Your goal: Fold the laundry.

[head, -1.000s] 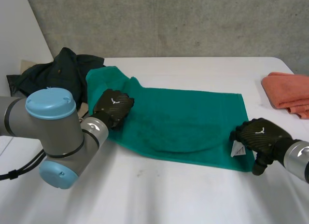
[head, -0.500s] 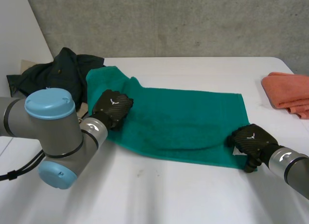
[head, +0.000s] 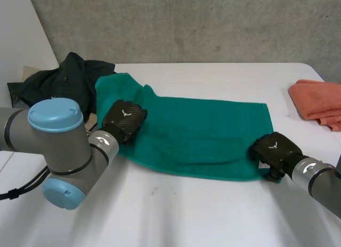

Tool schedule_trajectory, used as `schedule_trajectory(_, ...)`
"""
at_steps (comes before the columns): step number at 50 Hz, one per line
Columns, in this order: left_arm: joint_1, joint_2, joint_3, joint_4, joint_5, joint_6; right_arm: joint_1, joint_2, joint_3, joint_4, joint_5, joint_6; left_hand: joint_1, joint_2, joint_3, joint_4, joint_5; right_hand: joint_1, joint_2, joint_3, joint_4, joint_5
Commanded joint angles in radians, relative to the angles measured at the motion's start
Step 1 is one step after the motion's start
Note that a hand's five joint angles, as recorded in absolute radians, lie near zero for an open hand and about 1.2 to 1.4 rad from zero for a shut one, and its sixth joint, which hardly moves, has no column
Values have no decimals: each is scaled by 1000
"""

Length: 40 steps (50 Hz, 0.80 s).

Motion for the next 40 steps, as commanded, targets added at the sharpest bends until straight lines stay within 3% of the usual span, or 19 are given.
schedule_trajectory(1,0,0,-3,0,-1,0,11,14,-33,0,13,1,264,200,204,196,228,208,191,192,191,204)
schedule_trajectory(4,-2,0,-4,-2,-1,0,19,12,-44,0,19,5,264,200,204,196,228,367,349,350,349,362)
schedule_trajectory(7,-3,0,-4,-2,-1,0,28,9,-54,-2,23,6,264,200,204,196,228,668,651,651,650,663)
schedule_trajectory(11,-6,0,-4,-2,2,-3,31,5,-64,-32,54,11,250,186,189,182,213,668,651,652,651,664)
schedule_trajectory(12,-8,0,-6,-3,2,-5,34,2,-65,-46,75,11,-169,-233,-229,-237,-205,668,651,652,651,664)
schedule_trajectory(14,-9,3,-7,-5,2,-6,34,-4,-67,-55,103,12,-515,-579,-576,-583,-552,668,651,652,651,664)
schedule_trajectory(19,5,70,-35,-28,2,-9,22,-49,-90,-49,184,9,-728,-792,-788,-796,-764,668,651,652,651,664)
schedule_trajectory(23,64,149,-90,-36,14,-3,16,-63,-94,-48,231,8,-737,-801,-797,-805,-773,668,651,652,651,664)
schedule_trajectory(28,182,184,-165,-36,103,0,-15,-61,-94,-46,240,-2,-705,-769,-765,-773,-741,668,651,652,651,664)
schedule_trajectory(36,278,106,-185,-34,252,11,-15,-46,-97,-46,240,9,-373,-437,-433,-441,-409,668,651,652,651,664)
schedule_trajectory(40,287,32,-156,-30,281,21,-15,-44,-90,-48,237,11,-381,-445,-442,-449,-418,668,651,652,651,664)
